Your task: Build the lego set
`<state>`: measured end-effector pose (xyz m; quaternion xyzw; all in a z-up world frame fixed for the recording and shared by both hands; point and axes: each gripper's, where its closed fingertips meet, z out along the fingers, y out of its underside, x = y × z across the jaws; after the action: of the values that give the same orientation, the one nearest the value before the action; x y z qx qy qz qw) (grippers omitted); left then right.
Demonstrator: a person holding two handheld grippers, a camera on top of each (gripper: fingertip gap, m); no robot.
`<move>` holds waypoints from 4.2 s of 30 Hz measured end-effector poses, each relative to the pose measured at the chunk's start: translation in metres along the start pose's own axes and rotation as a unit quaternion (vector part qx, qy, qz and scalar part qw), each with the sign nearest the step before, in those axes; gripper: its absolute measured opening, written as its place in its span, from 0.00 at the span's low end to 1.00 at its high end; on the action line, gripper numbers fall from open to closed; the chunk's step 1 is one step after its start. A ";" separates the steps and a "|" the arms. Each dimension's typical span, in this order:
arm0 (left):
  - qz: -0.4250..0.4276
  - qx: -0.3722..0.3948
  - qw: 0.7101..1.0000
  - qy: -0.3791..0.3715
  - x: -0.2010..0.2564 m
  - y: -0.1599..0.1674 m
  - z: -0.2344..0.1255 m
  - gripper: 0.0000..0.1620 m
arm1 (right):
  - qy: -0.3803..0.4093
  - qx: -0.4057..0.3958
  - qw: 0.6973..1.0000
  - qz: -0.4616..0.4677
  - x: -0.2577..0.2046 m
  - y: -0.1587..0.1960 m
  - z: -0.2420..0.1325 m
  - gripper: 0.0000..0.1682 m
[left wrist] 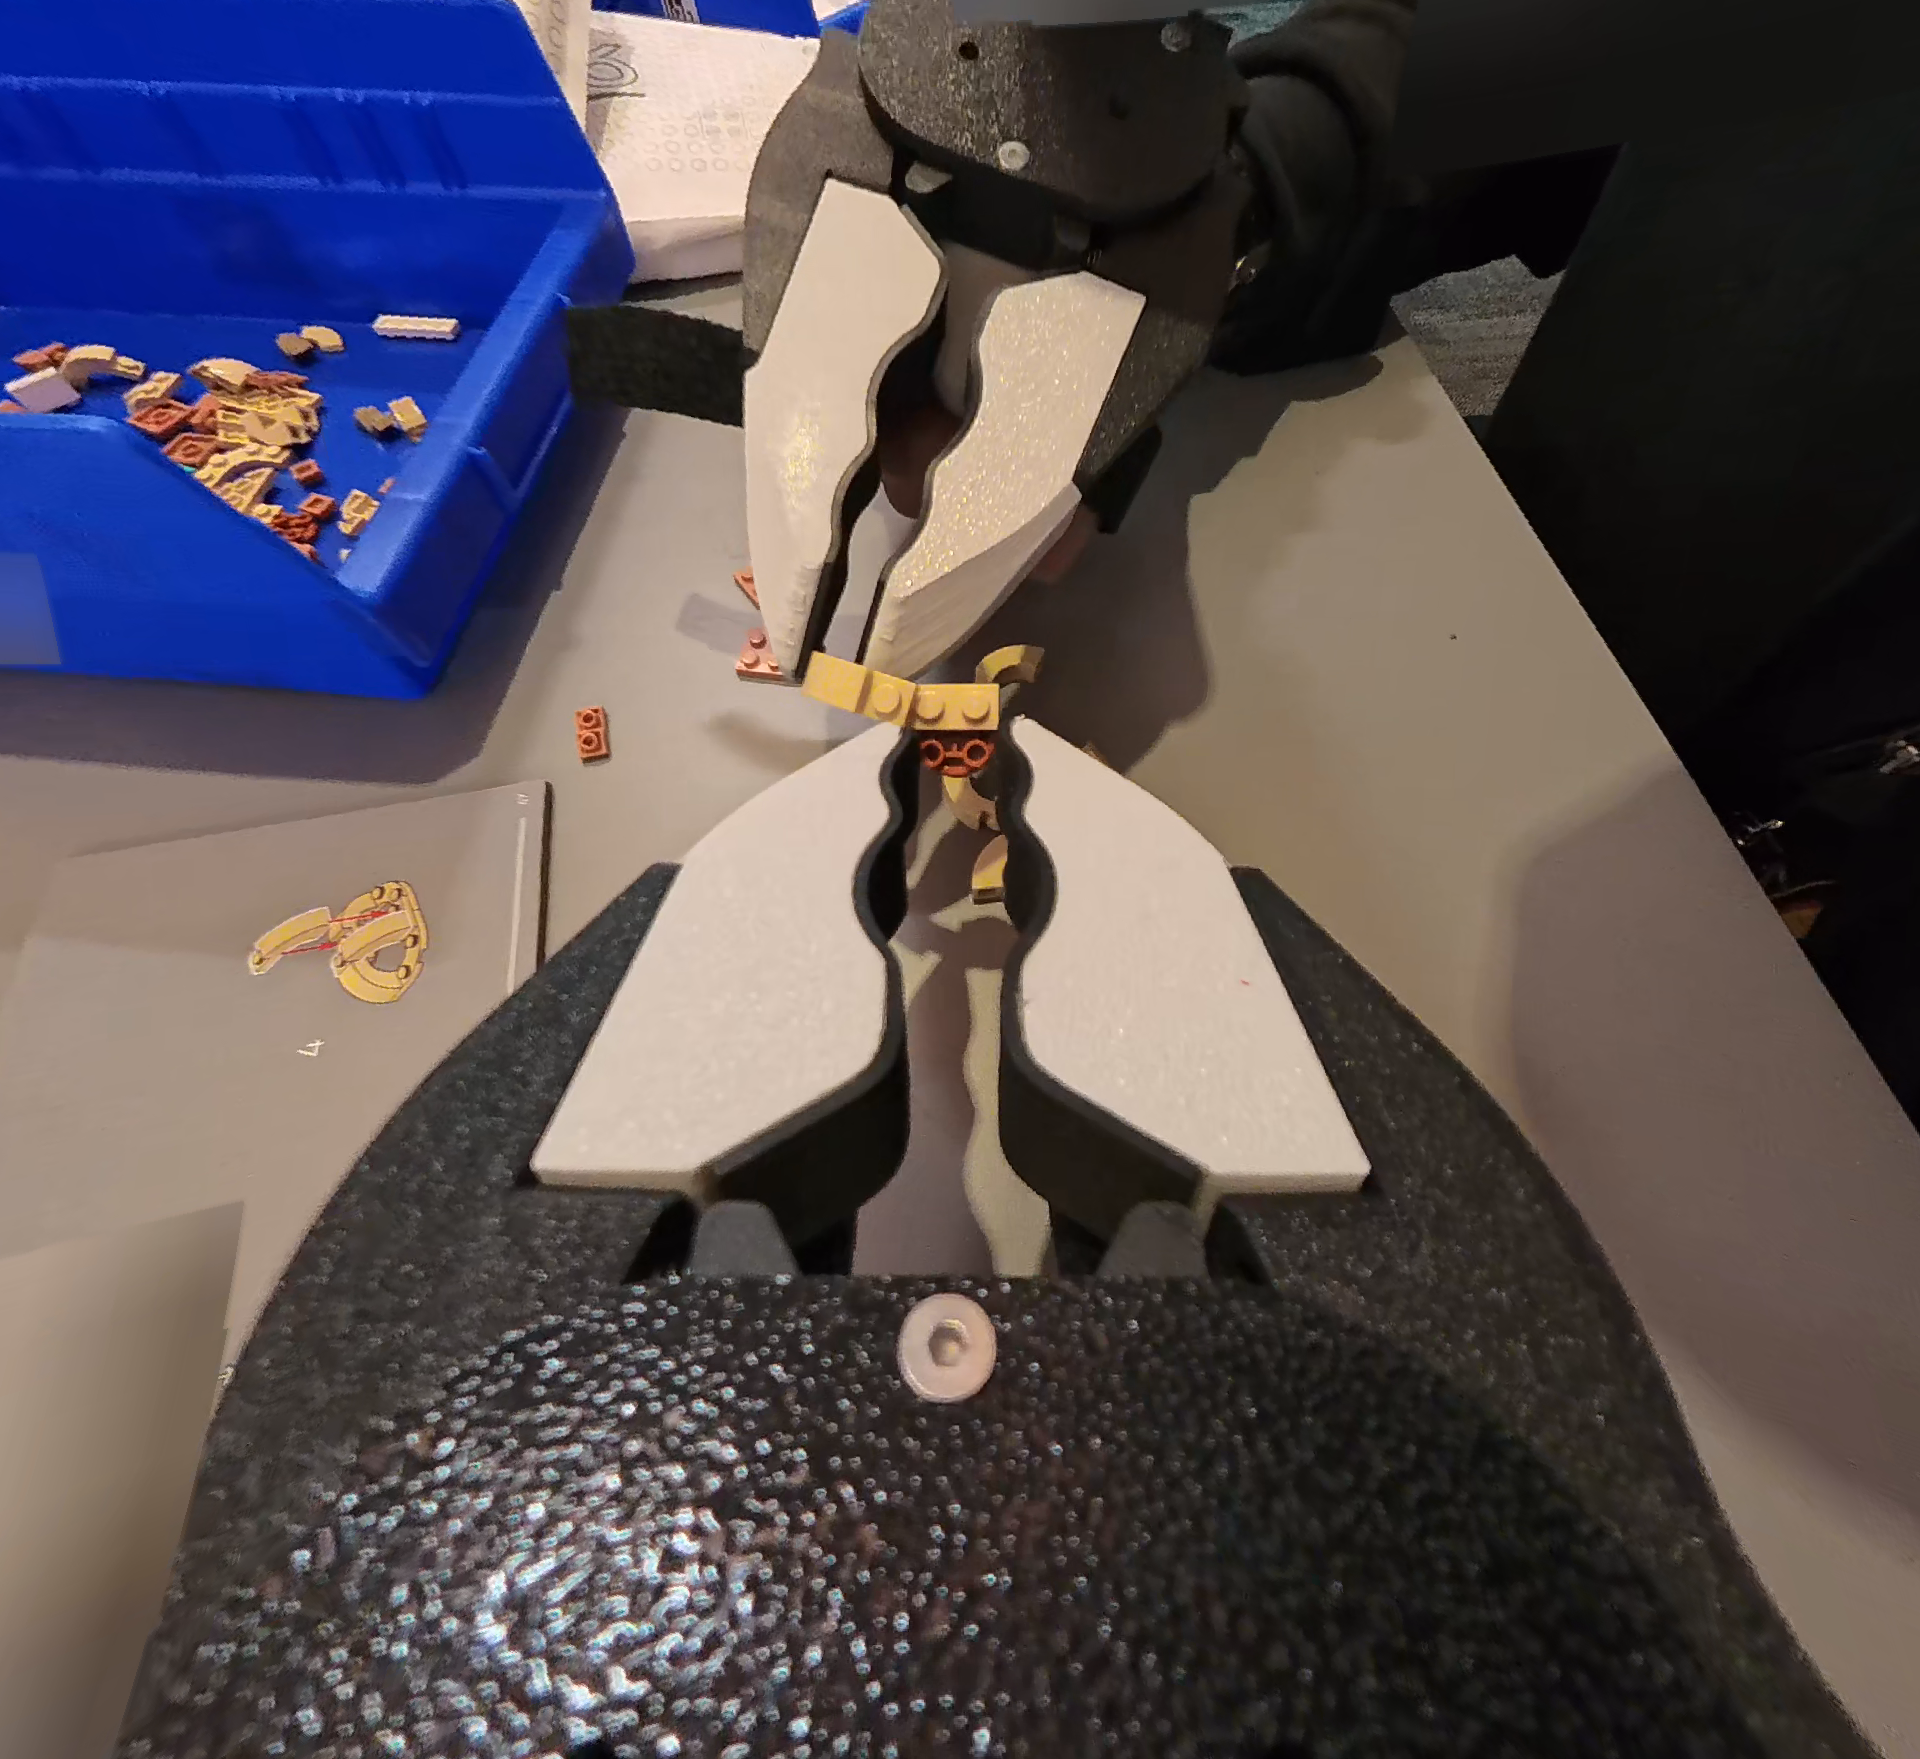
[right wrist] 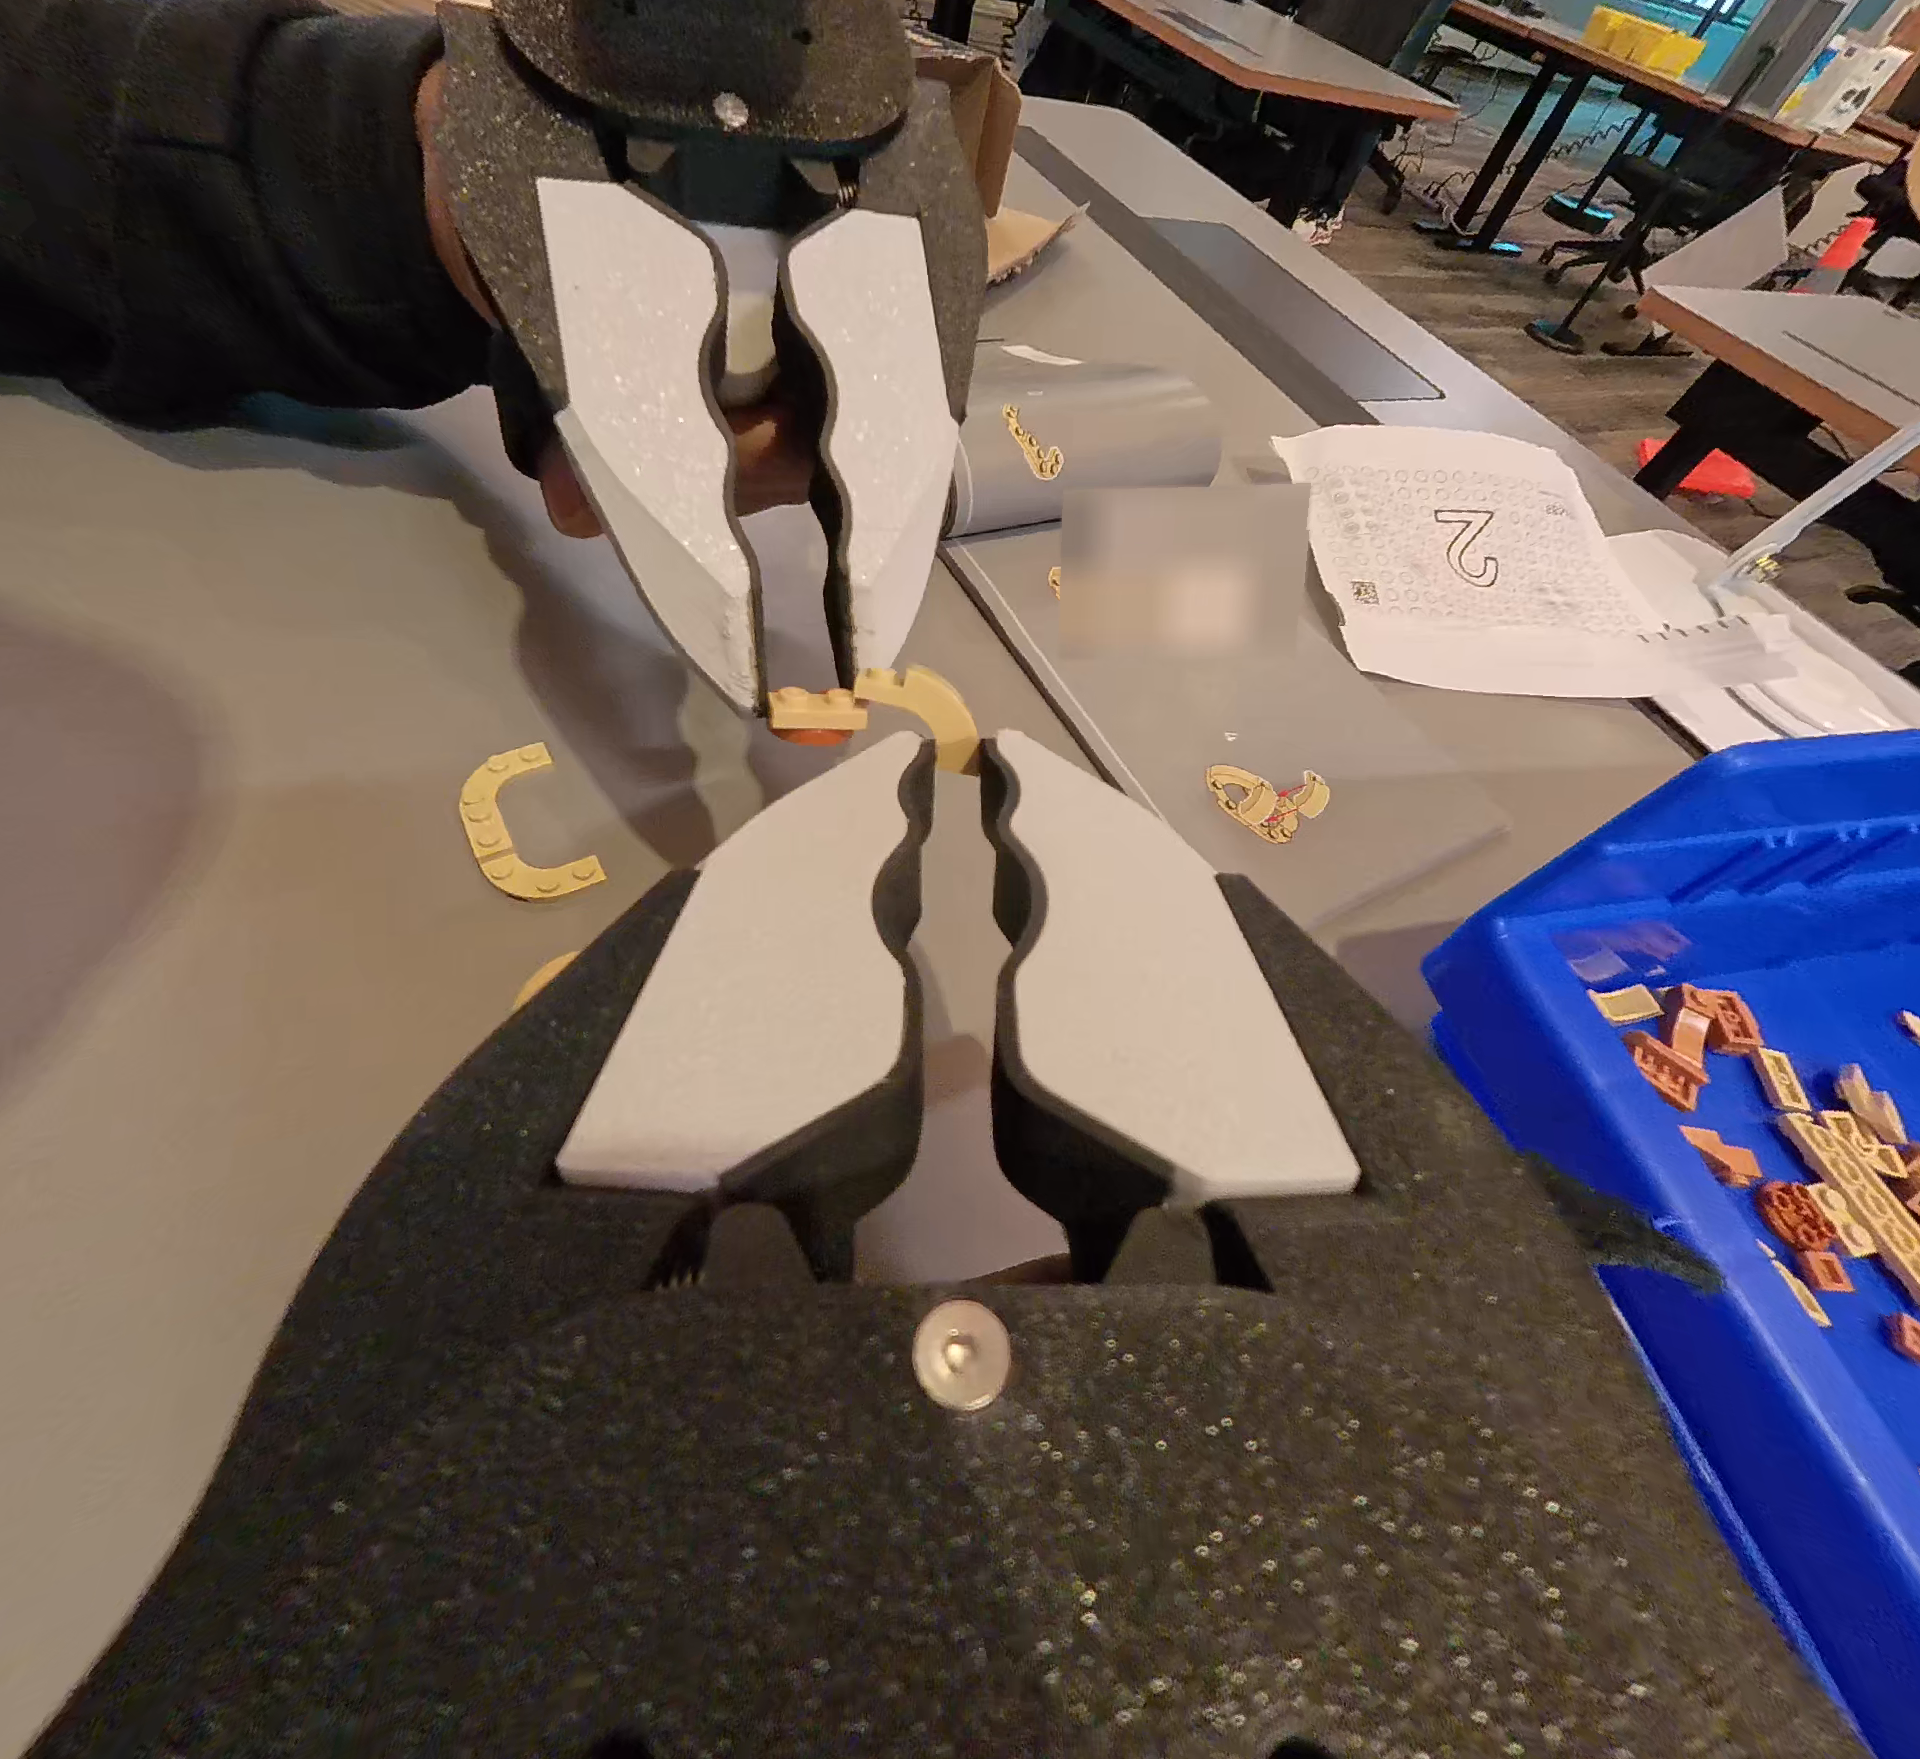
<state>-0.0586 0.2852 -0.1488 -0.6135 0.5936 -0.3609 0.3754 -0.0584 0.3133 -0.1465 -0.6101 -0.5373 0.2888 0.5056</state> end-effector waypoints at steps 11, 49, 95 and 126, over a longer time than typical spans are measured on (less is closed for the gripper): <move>-0.021 0.012 1.000 -0.013 -0.006 -0.003 -0.001 0.08 | 0.017 -0.007 0.999 -0.039 0.000 0.000 0.000 0.05; 0.013 -0.159 0.987 -0.003 -0.004 0.072 0.023 0.08 | -0.029 -0.041 0.998 0.042 -0.004 0.021 0.008 0.05; 0.283 -0.090 0.952 -0.066 -0.014 0.034 -0.013 0.06 | -0.127 -0.222 0.960 0.116 -0.041 0.046 0.010 0.06; 0.233 -0.218 0.943 -0.096 -0.013 0.081 -0.013 0.06 | -0.096 -0.273 0.957 0.034 -0.052 0.055 0.048 0.09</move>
<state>-0.1082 0.2963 -0.2150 -0.5562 0.7454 -0.0647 0.3616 -0.0952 0.2837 -0.2228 -0.7125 -0.6203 0.2051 0.2558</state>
